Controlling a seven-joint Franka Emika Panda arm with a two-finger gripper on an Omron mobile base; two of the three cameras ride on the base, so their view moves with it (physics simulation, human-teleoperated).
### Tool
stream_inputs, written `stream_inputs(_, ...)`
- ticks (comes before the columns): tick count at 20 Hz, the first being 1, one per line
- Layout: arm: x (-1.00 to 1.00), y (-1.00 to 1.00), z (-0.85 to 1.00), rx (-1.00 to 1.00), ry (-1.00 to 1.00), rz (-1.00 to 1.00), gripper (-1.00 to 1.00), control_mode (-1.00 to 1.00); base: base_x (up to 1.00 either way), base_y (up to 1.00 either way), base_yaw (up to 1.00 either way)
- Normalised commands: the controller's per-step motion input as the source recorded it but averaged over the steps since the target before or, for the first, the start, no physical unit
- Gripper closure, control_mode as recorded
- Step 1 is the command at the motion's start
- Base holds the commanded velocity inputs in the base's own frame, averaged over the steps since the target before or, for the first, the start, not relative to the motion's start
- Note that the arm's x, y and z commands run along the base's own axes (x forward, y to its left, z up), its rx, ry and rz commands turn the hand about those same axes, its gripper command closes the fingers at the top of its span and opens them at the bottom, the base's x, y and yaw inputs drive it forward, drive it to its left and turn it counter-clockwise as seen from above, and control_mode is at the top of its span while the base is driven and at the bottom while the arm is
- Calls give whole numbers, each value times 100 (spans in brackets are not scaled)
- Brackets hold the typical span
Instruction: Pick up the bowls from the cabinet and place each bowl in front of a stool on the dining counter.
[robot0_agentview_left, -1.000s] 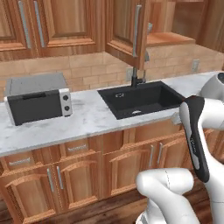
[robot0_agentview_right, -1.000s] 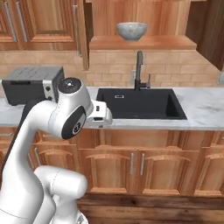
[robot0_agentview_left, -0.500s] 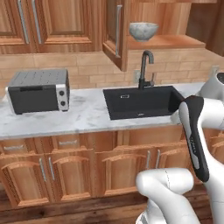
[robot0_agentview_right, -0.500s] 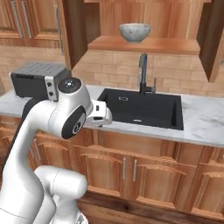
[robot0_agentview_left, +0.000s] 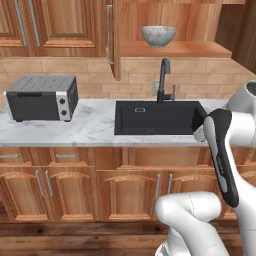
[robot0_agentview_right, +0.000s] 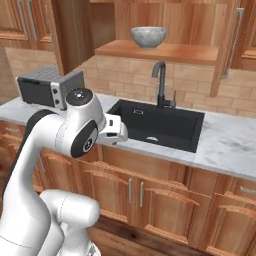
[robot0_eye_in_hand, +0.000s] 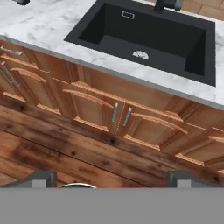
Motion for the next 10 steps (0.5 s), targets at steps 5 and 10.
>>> stream_inputs(5, 0, 0, 0, 0, 0, 0, -100, 100, 31, -24, 17)
stream_inputs(10, 0, 0, 0, 0, 0, 0, -100, 100, 86, 0, 2)
